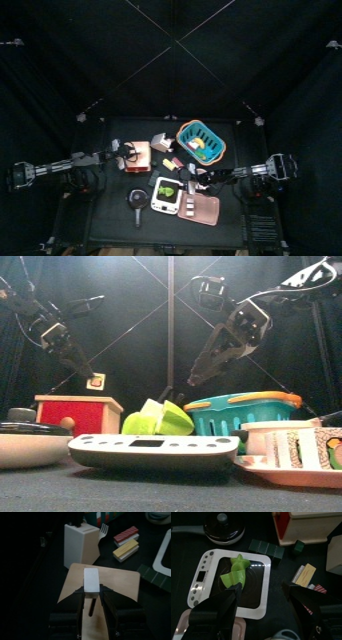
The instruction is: Place sushi piece on drawer
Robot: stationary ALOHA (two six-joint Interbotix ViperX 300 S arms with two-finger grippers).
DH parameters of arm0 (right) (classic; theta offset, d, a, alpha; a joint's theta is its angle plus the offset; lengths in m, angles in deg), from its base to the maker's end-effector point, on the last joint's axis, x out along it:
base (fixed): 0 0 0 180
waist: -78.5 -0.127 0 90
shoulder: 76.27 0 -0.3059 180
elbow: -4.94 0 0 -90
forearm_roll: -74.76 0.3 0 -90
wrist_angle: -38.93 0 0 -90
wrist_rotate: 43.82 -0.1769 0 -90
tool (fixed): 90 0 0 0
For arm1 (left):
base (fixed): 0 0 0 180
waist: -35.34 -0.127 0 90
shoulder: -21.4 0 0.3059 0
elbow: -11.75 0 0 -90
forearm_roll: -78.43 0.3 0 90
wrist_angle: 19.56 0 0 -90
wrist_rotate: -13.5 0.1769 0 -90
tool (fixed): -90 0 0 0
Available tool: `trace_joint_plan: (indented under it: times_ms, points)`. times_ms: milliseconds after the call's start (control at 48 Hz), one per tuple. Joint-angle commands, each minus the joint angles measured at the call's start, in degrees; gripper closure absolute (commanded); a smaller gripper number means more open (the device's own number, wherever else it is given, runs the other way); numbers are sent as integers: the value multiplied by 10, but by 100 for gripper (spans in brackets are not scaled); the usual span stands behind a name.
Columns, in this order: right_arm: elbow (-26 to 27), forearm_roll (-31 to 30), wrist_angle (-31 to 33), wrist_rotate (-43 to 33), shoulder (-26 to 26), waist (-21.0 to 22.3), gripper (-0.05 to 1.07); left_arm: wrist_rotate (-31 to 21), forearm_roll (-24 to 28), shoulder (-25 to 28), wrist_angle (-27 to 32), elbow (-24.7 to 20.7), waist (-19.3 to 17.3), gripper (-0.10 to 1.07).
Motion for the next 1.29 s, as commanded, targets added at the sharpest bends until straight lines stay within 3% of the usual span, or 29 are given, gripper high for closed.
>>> trace_joint_plan:
  times_ms: [0,104,312,500,958,1271]
  points:
    - [7,-4,-2,1,-14,4,7,-2,4,0,-36,4,-31,53]
    - [7,-5,-2,0,-13,4,7,-3,-10,1,-62,19,-54,53]
    - [8,-6,-2,1,-11,5,7,2,-57,1,-79,47,-67,52]
    - [11,-6,-2,1,-6,8,7,0,-65,1,-78,51,-70,50]
    - [11,-8,-2,0,-3,8,7,0,-65,1,-79,51,-82,13]
    - [10,-8,-2,0,-3,8,7,-2,-65,1,-85,50,-79,9]
